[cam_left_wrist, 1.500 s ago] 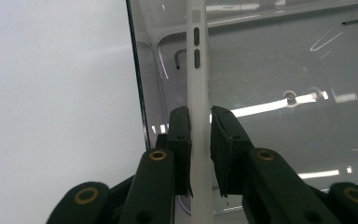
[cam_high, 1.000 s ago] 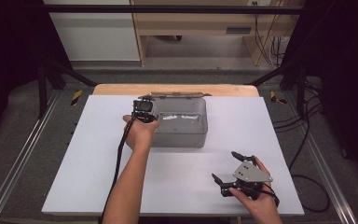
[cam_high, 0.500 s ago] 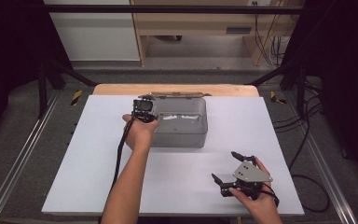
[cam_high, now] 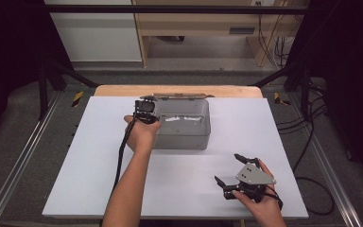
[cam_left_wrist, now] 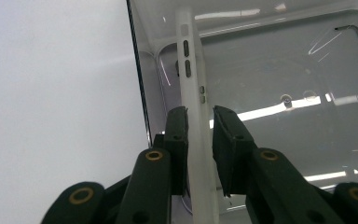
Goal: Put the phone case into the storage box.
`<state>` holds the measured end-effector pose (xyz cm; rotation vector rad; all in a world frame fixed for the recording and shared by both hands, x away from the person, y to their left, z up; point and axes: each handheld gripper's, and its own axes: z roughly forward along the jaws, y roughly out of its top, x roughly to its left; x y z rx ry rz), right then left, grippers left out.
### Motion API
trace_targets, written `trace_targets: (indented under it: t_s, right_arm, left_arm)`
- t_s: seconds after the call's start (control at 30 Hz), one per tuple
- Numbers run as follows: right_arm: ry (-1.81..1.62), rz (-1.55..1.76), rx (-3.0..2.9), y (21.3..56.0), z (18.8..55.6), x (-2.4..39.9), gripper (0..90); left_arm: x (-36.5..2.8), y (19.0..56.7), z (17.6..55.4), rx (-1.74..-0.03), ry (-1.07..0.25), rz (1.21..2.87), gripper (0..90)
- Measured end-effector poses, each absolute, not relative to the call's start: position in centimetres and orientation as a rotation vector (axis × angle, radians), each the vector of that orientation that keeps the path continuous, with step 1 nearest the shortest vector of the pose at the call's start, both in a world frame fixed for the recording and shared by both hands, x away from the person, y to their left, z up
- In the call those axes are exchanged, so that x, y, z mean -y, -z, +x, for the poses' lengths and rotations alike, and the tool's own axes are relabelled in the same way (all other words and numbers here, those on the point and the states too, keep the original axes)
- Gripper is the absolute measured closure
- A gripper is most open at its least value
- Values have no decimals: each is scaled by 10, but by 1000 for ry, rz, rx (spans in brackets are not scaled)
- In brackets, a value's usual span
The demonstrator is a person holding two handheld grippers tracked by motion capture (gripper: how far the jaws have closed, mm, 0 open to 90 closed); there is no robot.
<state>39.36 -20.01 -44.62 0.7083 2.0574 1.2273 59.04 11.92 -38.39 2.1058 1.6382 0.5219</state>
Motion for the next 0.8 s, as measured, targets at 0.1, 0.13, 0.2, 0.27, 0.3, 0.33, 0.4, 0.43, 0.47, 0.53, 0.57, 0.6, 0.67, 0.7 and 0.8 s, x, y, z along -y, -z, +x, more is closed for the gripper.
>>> trace_targets:
  t_s: [0.1, 0.13, 0.2, 0.27, 0.3, 0.33, 0.4, 0.43, 0.47, 0.53, 0.57, 0.6, 0.67, 0.7, 0.8]
  right_arm:
    - [-1228, 707, -2058, 446, 394, 200, 48]
    - [-1228, 707, -2059, 446, 394, 200, 48]
    - [-1228, 706, -2060, 446, 394, 200, 48]
    - [-1228, 705, -2060, 446, 394, 199, 48]
    - [-1228, 705, -2060, 446, 394, 199, 48]
    - [-1227, 704, -2061, 446, 394, 199, 48]
    - [-1227, 705, -2061, 446, 394, 199, 48]
    - [-1227, 705, -2061, 446, 394, 199, 48]
    - [-1226, 708, -2062, 446, 393, 199, 48]
    - [-1227, 705, -2062, 447, 394, 199, 48]
    - [-1226, 709, -2064, 446, 393, 199, 49]
    - [-1226, 709, -2064, 446, 393, 199, 48]
    - [-1227, 708, -2065, 447, 393, 199, 48]
    - [-1227, 708, -2065, 447, 393, 199, 48]
    - [-1227, 707, -2063, 446, 393, 199, 48]
  left_arm:
    - [-119, 384, 590, -1634, -530, 2112, 753]
    - [-118, 383, 590, -1632, -531, 2118, 753]
    - [-118, 383, 589, -1632, -532, 2118, 752]
    - [-118, 382, 589, -1631, -533, 2117, 752]
    - [-118, 382, 589, -1630, -533, 2118, 752]
    - [-118, 382, 588, -1629, -533, 2119, 752]
    - [-119, 381, 588, -1629, -533, 2118, 751]
    - [-119, 381, 588, -1628, -533, 2118, 751]
    - [-119, 381, 588, -1628, -533, 2116, 751]
    - [-119, 381, 587, -1626, -534, 2115, 749]
    - [-119, 380, 587, -1627, -533, 2113, 749]
    - [-119, 380, 587, -1624, -536, 2118, 748]
    - [-118, 380, 587, -1623, -539, 2120, 744]
    - [-118, 380, 587, -1621, -541, 2123, 744]
    - [-118, 380, 586, -1614, -545, 2124, 739]
